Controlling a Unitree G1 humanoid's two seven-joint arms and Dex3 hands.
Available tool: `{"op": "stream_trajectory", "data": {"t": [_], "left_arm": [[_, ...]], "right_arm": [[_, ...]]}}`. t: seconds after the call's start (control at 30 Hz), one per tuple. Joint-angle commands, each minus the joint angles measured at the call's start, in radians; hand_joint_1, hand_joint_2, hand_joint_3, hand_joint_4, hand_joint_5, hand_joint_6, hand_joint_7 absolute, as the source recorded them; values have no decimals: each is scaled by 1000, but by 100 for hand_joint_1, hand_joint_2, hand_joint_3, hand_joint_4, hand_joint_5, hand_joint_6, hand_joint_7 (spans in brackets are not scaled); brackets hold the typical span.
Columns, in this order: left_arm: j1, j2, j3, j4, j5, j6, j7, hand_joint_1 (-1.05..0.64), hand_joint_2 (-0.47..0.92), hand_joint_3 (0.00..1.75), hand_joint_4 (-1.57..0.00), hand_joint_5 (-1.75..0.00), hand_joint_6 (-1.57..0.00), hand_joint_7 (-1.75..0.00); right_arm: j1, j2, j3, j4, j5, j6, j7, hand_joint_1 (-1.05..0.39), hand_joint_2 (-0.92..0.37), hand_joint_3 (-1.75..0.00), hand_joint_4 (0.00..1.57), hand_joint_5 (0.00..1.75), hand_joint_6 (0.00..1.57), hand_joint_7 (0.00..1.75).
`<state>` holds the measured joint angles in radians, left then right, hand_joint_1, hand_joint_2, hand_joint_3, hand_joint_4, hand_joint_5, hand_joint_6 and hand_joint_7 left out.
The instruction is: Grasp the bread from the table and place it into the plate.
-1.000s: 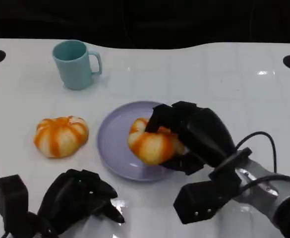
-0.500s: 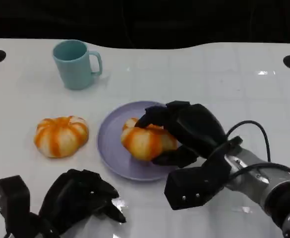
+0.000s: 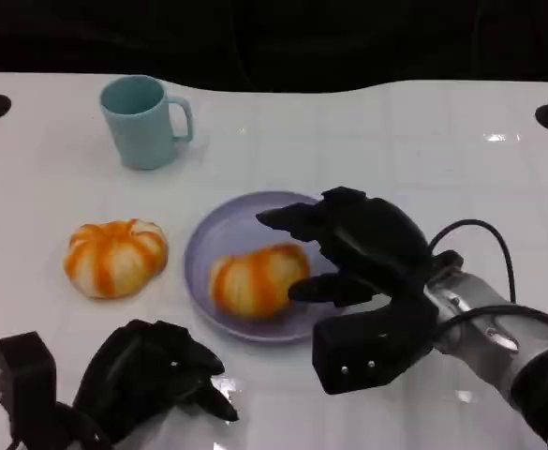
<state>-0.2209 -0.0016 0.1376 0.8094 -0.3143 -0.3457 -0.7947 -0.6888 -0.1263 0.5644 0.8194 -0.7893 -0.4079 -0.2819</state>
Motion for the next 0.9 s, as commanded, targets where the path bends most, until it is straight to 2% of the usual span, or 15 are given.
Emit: {"op": "stream_trajectory", "data": {"t": [0.03, 0.27, 0.43, 0.67, 0.77, 0.8, 0.87, 0.9], "left_arm": [[15, 14, -1, -13, 3, 17, 4, -104, 70, 0, -157, -37, -157, -18], [23, 14, -5, -33, 7, 31, 14, -105, 70, 0, -157, -38, -157, -20], [28, 14, -8, -44, 6, 38, 21, -105, 71, 0, -157, -38, -157, -20], [25, 19, -12, -28, 13, 22, 17, -105, 72, 1, -157, -38, -157, -20], [24, 18, -16, -17, 20, 5, 16, -104, 72, 1, -157, -38, -157, -20], [26, 17, -18, -18, 24, 3, 21, -104, 72, 1, -157, -38, -157, -20], [27, 16, -21, -19, 28, -1, 27, -105, 72, 1, -157, -38, -157, -20], [27, 15, -22, -18, 28, -4, 25, -105, 73, 1, -156, -38, -157, -20]], "right_arm": [[30, -31, -4, -67, 9, 23, 39, -80, -92, -37, 16, 50, 27, 8], [74, -66, -22, -153, 34, 37, 109, -83, -92, -39, 12, 47, 23, 4], [125, -102, -52, -235, 68, 18, 142, -82, -92, -40, 16, 50, 26, 5], [203, -122, -92, -288, 104, -51, 91, -72, -92, -34, 36, 60, 45, 13], [242, -128, -114, -306, 124, -85, 65, -68, -92, -30, 49, 66, 57, 18], [256, -130, -123, -315, 131, -95, 60, -66, -92, -28, 57, 73, 64, 21], [282, -132, -141, -329, 147, -123, 42, -64, -92, -26, 60, 93, 70, 29], [292, -132, -149, -332, 156, -140, 31, -61, -92, -21, 61, 116, 72, 46]]}}
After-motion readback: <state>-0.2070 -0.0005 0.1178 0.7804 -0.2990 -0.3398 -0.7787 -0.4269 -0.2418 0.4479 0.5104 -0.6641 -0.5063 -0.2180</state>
